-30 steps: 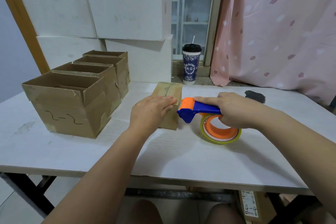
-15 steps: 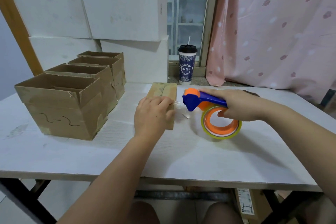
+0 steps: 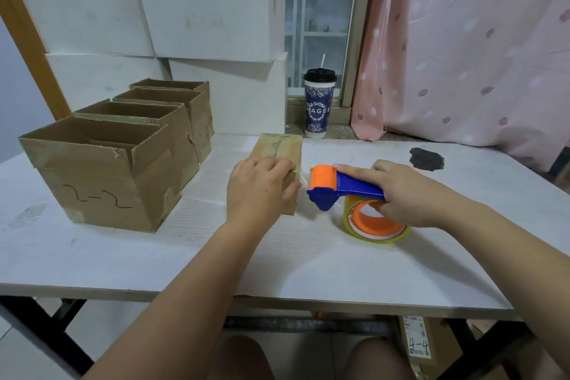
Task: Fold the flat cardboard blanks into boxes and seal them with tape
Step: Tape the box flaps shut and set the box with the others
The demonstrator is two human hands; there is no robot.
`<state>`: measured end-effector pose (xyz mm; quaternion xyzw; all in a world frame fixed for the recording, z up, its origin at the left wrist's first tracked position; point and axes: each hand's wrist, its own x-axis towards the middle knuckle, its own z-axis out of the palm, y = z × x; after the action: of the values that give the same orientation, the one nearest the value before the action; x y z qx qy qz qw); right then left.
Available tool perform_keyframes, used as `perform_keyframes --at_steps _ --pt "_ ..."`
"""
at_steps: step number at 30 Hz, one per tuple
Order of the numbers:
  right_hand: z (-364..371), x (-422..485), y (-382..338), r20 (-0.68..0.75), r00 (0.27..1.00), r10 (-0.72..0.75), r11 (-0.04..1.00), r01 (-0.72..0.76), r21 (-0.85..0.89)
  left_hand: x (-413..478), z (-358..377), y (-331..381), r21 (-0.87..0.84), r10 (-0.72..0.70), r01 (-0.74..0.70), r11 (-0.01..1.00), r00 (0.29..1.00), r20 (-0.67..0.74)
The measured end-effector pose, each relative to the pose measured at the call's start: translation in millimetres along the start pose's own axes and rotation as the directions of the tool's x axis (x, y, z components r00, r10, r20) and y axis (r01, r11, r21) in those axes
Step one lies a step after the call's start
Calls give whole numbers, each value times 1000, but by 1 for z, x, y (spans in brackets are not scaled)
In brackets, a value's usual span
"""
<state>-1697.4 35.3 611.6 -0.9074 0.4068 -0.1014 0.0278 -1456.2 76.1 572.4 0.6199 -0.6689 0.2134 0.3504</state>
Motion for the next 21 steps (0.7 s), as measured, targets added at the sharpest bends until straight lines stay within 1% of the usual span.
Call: perform_keyframes --at_steps 3,5,9,12,15,18,19,21 --pt "-5 5 -5 41 999 26 1000 -25 -20 -1 -1 1 51 37 -41 998 997 63" --pt "-11 9 -9 70 996 53 998 -50 -46 -1 -3 3 71 34 -40 997 996 88" --pt "-28 25 -24 117 989 95 976 -70 -207 0 -4 5 85 37 -51 995 987 154" --pt "-41 42 -37 160 981 109 948 -54 -312 -4 -4 6 54 44 -56 997 980 193" --pt "-52 57 -49 212 974 86 913 8 -409 -6 -4 6 0 48 -48 999 981 186" --pt "-60 68 -56 287 955 75 892 65 -448 -4 -3 3 -34 51 -46 998 983 176" --pt "-62 71 -57 306 949 80 888 72 -453 -2 -4 2 -39 43 -37 999 980 192" --pt "-61 76 -57 342 934 104 888 68 -455 1 -6 2 2 37 -39 999 959 280"
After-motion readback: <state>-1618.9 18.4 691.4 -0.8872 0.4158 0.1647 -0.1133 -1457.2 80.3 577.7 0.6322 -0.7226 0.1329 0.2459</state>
